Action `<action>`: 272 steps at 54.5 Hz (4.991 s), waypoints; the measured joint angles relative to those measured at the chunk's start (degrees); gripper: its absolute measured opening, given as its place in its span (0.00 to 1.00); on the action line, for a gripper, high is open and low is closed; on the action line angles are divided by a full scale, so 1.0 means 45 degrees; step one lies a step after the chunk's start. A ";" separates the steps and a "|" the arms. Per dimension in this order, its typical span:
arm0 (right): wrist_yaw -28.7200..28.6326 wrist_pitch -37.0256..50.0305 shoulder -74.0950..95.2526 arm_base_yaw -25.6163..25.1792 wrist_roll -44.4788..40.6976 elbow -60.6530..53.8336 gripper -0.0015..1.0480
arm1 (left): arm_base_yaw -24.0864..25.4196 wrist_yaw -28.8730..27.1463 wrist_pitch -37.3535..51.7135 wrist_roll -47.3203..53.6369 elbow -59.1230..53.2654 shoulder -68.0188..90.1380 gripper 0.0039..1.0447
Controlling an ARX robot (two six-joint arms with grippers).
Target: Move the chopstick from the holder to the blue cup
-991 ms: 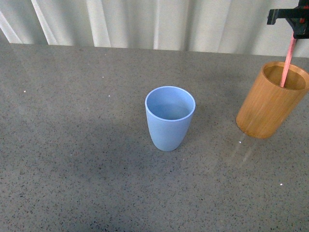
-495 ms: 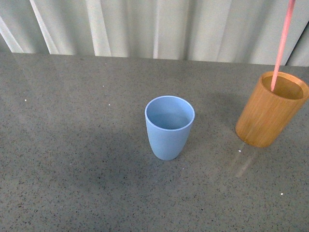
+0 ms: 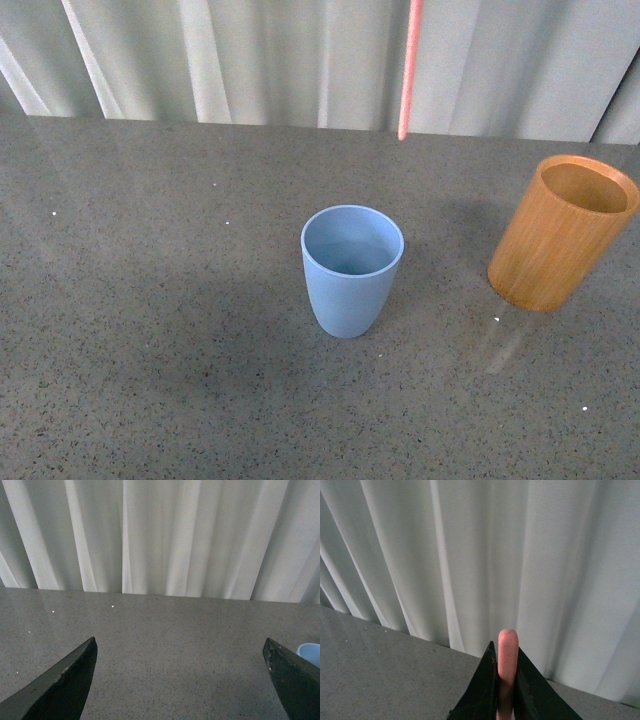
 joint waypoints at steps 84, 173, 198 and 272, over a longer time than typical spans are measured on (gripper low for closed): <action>0.0641 0.2346 0.3507 0.0986 0.1277 -0.1613 0.29 | 0.0000 0.0000 0.0000 0.0000 0.0000 0.0000 0.94; 0.0821 0.4571 -0.6169 -0.4163 -0.0539 -1.0744 0.01 | 0.0000 0.0024 0.0000 0.0000 0.0000 -0.0005 0.94; -0.1205 0.2540 -0.9772 -0.5867 -0.0544 -1.2293 0.01 | 0.0000 0.0019 0.0000 0.0000 0.0000 -0.0005 0.94; -0.1530 -0.4639 -1.7452 -0.6581 -0.0534 -1.2356 0.01 | 0.0000 0.0024 0.0000 0.0000 0.0000 -0.0005 0.94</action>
